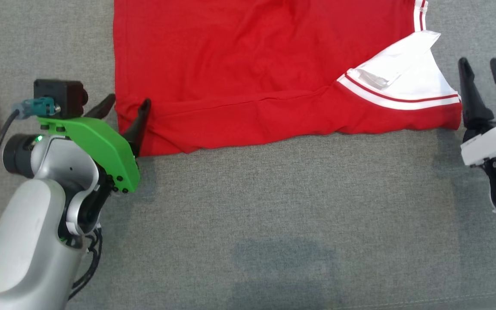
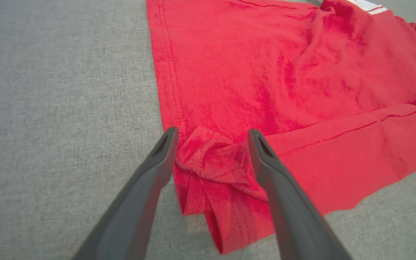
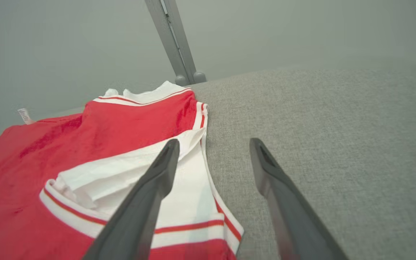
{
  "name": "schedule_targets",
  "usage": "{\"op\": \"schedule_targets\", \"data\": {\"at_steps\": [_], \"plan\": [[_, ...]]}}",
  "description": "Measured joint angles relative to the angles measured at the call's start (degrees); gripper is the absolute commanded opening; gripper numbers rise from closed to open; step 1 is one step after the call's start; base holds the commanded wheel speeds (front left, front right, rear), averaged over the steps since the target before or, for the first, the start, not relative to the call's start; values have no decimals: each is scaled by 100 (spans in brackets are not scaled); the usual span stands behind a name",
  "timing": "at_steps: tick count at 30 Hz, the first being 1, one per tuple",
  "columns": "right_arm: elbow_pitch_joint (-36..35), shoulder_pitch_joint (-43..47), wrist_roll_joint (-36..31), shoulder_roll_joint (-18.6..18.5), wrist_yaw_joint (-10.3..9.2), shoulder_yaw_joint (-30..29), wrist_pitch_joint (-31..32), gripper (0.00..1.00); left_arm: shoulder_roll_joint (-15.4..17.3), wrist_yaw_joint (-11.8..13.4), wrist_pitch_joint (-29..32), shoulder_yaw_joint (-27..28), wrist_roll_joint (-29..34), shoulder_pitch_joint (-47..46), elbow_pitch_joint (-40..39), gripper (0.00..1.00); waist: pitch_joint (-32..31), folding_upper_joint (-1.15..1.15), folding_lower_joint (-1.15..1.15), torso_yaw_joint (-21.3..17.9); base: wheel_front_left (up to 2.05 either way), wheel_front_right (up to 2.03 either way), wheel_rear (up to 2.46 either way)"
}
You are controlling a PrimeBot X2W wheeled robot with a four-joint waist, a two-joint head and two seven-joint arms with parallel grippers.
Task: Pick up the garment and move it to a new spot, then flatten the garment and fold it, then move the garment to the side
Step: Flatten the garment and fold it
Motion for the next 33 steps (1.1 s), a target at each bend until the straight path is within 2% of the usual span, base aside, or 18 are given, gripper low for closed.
{"op": "schedule_targets", "data": {"at_steps": [10,23,32,33], "plan": [[358,391,-56,2,2,133,48,100,-201,82,-177,276,-236,564,24,100,101,0,0,-55,0,0,0],[501,831,107,270,60,191,-160,100,-214,89,-275,415,-297,1234,-135,100,-71,0,0,7,0,0,0],[495,831,112,272,112,224,-178,100,-326,107,-183,385,-393,1263,-211,100,-64,0,0,4,0,0,0],[493,828,112,272,114,229,-178,97,-339,107,-165,353,-394,1249,-218,100,-60,0,0,0,0,0,0]]}}
